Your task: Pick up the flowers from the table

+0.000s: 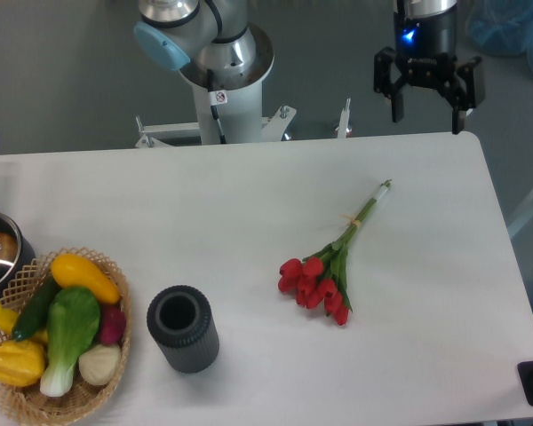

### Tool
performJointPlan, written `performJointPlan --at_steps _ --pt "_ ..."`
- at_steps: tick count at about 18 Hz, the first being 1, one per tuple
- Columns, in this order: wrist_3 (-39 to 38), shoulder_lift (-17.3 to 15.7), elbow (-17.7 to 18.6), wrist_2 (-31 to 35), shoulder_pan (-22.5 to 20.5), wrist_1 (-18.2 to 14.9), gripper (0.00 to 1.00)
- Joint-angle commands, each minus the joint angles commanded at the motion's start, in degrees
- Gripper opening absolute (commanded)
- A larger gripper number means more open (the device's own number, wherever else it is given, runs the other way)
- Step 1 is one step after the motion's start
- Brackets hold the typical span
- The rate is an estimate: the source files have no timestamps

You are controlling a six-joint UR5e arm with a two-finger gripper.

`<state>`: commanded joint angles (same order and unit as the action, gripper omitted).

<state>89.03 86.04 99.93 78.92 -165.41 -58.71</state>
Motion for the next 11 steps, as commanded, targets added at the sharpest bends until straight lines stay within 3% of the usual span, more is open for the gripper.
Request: performJointPlan --at_steps 7,11 --pt "-0.1 -0.1 0.3 0.1 0.3 0.2 1.00" --pt "-0.6 -0.2 2.7 -0.1 0.5 0.2 1.00"
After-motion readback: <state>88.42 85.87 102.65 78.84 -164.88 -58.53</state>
